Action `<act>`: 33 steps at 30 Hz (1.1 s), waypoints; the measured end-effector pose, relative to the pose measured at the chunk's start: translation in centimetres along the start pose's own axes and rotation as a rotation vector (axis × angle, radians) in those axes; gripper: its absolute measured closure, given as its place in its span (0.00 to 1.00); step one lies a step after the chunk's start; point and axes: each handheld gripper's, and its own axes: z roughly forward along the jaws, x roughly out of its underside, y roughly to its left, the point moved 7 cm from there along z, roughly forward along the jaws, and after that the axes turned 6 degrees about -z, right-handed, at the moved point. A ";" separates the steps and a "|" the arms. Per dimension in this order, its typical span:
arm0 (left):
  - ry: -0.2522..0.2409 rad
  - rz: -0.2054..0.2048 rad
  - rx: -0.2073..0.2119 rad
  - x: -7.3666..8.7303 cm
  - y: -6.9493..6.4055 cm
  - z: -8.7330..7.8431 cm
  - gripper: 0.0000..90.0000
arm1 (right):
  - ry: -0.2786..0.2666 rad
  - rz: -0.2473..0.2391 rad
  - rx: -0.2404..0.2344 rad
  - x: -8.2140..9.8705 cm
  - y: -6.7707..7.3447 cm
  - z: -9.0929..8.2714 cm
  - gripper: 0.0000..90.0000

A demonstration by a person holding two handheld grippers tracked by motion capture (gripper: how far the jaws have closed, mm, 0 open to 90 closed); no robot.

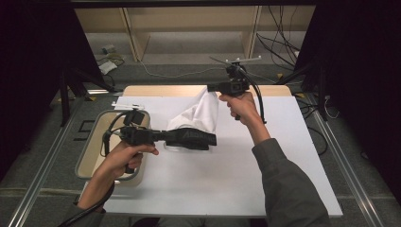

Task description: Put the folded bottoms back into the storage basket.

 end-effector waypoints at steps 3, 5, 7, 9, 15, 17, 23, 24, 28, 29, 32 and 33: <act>-0.008 0.018 -0.017 -0.1 0.1 -1.3 0.90 | -0.002 -0.015 -0.008 -1.0 1.0 0.7 0.95; -0.018 0.021 -0.020 -0.1 0.2 -2.2 0.90 | -0.004 -0.026 -0.016 -1.5 1.5 1.0 0.95; -0.025 0.024 -0.025 0.0 0.4 -2.9 0.90 | -0.002 -0.033 -0.022 -2.0 2.2 1.5 0.95; -0.028 0.027 -0.028 0.1 0.6 -3.7 0.90 | 0.001 -0.047 -0.025 -2.4 2.8 2.0 0.95; -0.051 0.030 -0.019 0.1 1.1 -6.1 0.90 | 0.003 -0.061 -0.045 -3.0 4.5 3.4 0.95; -0.064 0.030 -0.019 -0.1 1.3 -7.0 0.90 | 0.004 -0.064 -0.051 -3.3 5.1 4.0 0.95; -0.095 0.027 -0.027 -0.1 1.8 -9.2 0.90 | 0.000 -0.081 -0.070 -4.2 7.2 5.6 0.95; -0.097 0.025 -0.029 -0.1 1.9 -9.5 0.90 | 0.002 -0.085 -0.073 -4.4 7.6 5.9 0.95; -0.086 0.037 -0.038 0.1 2.1 -10.4 0.90 | 0.004 -0.092 -0.083 -4.7 8.7 6.9 0.95; -0.080 0.044 -0.038 0.2 2.2 -10.7 0.90 | 0.000 -0.093 -0.085 -4.7 8.9 7.0 0.95; -0.090 0.038 -0.048 0.2 2.7 -11.5 0.90 | 0.000 -0.099 -0.087 -4.9 9.5 7.6 0.95; -0.098 0.032 -0.051 0.2 2.8 -11.8 0.90 | -0.003 -0.101 -0.086 -4.9 9.6 7.7 0.95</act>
